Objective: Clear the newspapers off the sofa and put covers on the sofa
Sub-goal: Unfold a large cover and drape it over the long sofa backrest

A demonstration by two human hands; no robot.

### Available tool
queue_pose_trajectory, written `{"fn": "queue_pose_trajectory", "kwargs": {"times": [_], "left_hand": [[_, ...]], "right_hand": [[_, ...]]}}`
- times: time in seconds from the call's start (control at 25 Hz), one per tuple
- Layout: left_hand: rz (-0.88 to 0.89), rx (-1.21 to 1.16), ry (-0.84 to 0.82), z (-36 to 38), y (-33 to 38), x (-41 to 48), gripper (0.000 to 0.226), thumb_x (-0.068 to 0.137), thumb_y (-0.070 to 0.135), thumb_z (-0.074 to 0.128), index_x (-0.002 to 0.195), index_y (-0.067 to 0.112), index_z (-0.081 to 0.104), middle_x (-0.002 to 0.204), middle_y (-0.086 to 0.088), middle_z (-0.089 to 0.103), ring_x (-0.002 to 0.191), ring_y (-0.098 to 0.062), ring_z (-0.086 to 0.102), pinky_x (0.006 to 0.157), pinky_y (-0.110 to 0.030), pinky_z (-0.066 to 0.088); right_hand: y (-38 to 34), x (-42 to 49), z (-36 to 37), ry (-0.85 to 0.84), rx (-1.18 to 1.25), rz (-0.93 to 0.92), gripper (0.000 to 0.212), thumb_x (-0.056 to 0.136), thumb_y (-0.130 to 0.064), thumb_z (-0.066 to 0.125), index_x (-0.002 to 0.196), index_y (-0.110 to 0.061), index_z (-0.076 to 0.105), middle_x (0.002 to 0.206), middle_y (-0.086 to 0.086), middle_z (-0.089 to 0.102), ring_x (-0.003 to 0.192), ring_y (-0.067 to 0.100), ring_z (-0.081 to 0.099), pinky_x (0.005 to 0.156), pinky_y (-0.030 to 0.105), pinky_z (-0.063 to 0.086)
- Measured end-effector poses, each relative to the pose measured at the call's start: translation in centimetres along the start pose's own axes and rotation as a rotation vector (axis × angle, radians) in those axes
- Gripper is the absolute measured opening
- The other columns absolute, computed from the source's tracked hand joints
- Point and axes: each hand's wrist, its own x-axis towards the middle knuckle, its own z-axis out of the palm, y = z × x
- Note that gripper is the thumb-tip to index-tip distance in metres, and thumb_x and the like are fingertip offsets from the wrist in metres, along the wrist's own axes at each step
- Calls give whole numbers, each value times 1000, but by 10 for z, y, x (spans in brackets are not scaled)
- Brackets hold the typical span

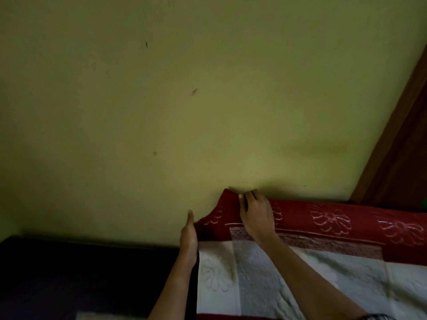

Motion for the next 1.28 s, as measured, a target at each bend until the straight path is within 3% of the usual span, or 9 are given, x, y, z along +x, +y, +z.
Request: {"fn": "queue_pose_trajectory", "kwargs": {"times": [0.16, 0.36, 0.44, 0.52, 0.6, 0.72, 0.84, 1.04, 1.28], "left_hand": [[-31, -33, -120, -25, -16, -39, 31, 96, 27, 42, 86, 7, 64, 76, -9, 63, 70, -22, 58, 58, -27, 45], [267, 315, -55, -52, -21, -33, 21, 86, 4, 59, 67, 11, 61, 69, -4, 60, 71, -18, 55, 58, -19, 43], [315, 353, -83, -56, -20, -39, 20, 85, 4, 61, 67, 13, 59, 69, -3, 60, 71, -17, 55, 63, -21, 43], [343, 378, -96, -60, -21, -42, 19, 85, 5, 62, 69, 15, 59, 73, -3, 63, 73, -19, 58, 71, -28, 46], [360, 385, -98, -64, -24, -42, 18, 85, 5, 63, 70, 16, 59, 75, -4, 65, 75, -21, 61, 75, -33, 48], [405, 434, -67, -65, -24, -45, 17, 83, 5, 64, 70, 13, 58, 75, -5, 66, 74, -23, 62, 74, -36, 51], [465, 468, 15, -64, -25, -46, 9, 84, 7, 64, 76, 6, 60, 77, -10, 66, 68, -24, 63, 66, -36, 52], [440, 337, 43, -54, -24, -51, 9, 89, 4, 57, 80, 6, 56, 65, -9, 61, 52, -18, 60, 53, -28, 54], [369, 298, 97, -48, -30, -60, 27, 89, 4, 54, 116, 0, 54, 109, -12, 61, 97, -25, 59, 84, -32, 48]], "right_hand": [[-12, -57, 13, 85, -31, -136, 27, 88, -19, 44, 101, -5, 63, 114, 18, 58, 114, 32, 51, 108, 49, 32], [-46, -118, 3, -253, -29, -728, 36, 56, -10, 79, 87, -13, 60, 86, 6, 62, 79, 20, 56, 65, 30, 50], [-66, -133, 2, -534, -198, -920, 36, 72, -16, 73, 107, -13, 63, 115, 13, 61, 89, 26, 61, 71, 35, 52], [-82, -148, 11, -817, -393, -837, 48, 94, -17, 48, 140, -15, 36, 149, 17, 27, 109, 40, 53, 87, 52, 47], [-95, -165, 14, -950, -535, -655, 54, 96, -15, 43, 146, -14, 21, 146, 21, 25, 108, 44, 52, 81, 52, 50], [-113, -183, 8, -1063, -646, -565, 35, 92, -10, 50, 126, -3, 48, 122, 21, 48, 94, 37, 59, 62, 38, 52], [-125, -180, -6, -1208, -469, -654, 28, 94, -6, 46, 120, 2, 50, 119, 22, 51, 105, 34, 56, 84, 40, 48], [-104, -174, -12, -1183, -162, -549, 23, 93, 0, 40, 110, 6, 55, 122, 25, 47, 101, 31, 50, 85, 37, 42], [-81, -170, -27, -953, 213, -119, 48, 86, 12, 42, 130, -8, 49, 151, 10, 25, 129, 23, 41, 92, 23, 46]]}}
